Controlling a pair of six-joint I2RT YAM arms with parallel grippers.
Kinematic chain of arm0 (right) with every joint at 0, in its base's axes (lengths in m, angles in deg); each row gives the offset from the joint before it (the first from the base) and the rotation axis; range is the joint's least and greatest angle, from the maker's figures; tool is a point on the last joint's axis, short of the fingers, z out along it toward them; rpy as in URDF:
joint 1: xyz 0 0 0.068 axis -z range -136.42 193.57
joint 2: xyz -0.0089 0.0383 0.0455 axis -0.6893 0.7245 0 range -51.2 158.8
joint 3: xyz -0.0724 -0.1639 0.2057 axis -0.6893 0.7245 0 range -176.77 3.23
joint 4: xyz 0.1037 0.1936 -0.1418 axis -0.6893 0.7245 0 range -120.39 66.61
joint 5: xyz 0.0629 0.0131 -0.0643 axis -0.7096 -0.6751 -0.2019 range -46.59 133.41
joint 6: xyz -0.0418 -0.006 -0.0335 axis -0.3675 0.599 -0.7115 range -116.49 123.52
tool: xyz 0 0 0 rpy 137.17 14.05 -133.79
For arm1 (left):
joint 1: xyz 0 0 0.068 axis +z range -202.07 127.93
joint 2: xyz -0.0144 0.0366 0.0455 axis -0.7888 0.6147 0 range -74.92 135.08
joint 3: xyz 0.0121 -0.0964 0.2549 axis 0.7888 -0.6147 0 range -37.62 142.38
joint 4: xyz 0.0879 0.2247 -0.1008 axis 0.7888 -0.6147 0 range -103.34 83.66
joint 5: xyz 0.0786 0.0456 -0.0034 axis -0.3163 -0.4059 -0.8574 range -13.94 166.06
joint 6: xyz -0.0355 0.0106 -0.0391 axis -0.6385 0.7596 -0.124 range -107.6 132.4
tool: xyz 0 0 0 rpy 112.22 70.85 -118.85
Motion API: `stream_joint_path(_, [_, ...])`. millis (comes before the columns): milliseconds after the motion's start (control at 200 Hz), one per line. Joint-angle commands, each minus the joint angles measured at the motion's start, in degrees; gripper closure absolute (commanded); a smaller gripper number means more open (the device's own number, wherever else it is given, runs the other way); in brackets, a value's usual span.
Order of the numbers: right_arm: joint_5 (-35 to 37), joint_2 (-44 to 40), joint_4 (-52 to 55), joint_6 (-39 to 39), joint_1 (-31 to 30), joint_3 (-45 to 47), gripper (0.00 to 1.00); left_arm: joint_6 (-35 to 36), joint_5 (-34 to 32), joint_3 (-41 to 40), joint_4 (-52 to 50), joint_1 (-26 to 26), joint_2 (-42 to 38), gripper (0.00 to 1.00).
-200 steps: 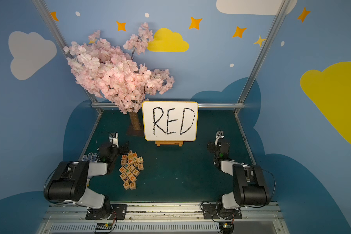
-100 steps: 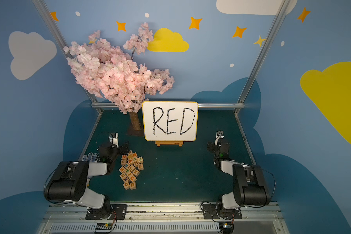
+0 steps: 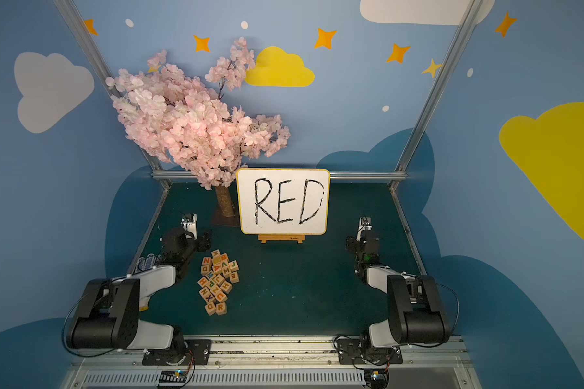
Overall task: Assemble the uppercase word "red" with letter blocks
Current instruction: Pick up the letter block from the center of the board.
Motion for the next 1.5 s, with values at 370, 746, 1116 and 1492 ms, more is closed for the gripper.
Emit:
stream_joint_path(370, [-0.9,-12.3,30.2,1.3,-2.8,-14.7,0.29,-10.0,-5.2,12.8,-39.6,-8.6,-26.7,0.28])
stream_joint_path(746, [-8.6,-16.8,53.1,5.0,-28.3,-24.1,0.33,-18.0,-0.8,12.8,-64.7,-8.0,-37.8,0.21])
stream_joint_path(1116, [-22.3,-6.4,48.8,-2.6,-53.7,-26.7,0.34,-33.0,14.9,6.9,-70.5,-2.6,-41.9,0.2])
stream_joint_path(1492, [-26.2,12.7,48.0,-6.9,-62.4,-37.6,0.44,-41.5,22.4,3.2,-71.1,2.1,-47.1,0.18])
